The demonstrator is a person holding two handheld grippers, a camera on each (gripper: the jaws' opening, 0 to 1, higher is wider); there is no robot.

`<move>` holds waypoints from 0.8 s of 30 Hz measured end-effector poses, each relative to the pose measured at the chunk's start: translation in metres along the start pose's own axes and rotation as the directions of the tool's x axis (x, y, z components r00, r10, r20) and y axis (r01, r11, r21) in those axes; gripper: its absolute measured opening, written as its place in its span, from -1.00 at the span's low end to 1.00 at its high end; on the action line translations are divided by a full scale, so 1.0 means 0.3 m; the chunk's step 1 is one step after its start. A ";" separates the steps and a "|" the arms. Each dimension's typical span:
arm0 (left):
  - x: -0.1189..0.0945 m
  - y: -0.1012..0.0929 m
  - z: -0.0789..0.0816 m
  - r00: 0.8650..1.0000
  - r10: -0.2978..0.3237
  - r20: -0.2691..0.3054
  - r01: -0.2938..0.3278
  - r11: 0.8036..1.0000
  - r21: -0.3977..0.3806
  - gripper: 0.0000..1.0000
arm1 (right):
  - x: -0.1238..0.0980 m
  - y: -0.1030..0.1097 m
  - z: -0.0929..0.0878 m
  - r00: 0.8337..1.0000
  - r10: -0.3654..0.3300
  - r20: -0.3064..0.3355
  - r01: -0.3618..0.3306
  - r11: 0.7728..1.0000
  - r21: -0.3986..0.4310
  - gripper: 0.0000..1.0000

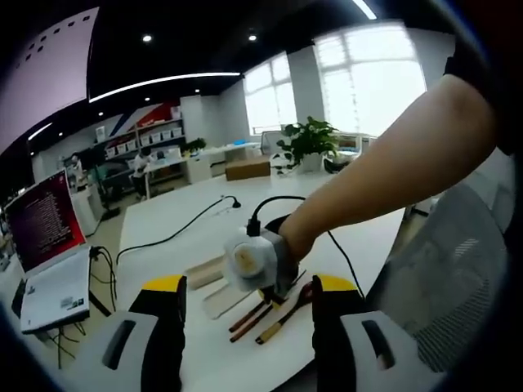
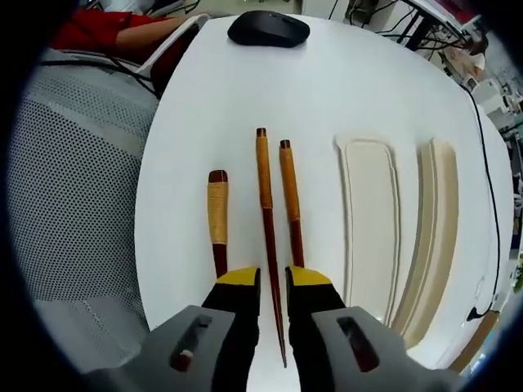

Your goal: Arrange the utensils inside the cutlery case until each visible utensil rests in its matching compartment.

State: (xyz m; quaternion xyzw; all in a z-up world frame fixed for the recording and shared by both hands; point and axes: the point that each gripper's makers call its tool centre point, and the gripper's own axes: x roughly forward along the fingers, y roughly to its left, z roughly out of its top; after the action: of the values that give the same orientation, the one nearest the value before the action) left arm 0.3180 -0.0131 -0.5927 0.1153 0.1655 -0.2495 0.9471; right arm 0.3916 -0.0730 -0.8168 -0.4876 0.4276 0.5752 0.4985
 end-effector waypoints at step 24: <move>0.009 -0.018 0.019 1.000 -0.010 0.011 0.010 1.000 0.000 0.27 | -0.002 0.011 -0.036 1.000 0.006 -0.013 -0.006 1.000 -0.010 -0.85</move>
State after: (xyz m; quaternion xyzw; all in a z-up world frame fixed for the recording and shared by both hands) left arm 0.3190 -0.0207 -0.5892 0.1130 0.1608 -0.2548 0.9468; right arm 0.3898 -0.0842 -0.8180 -0.4928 0.4294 0.5755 0.4916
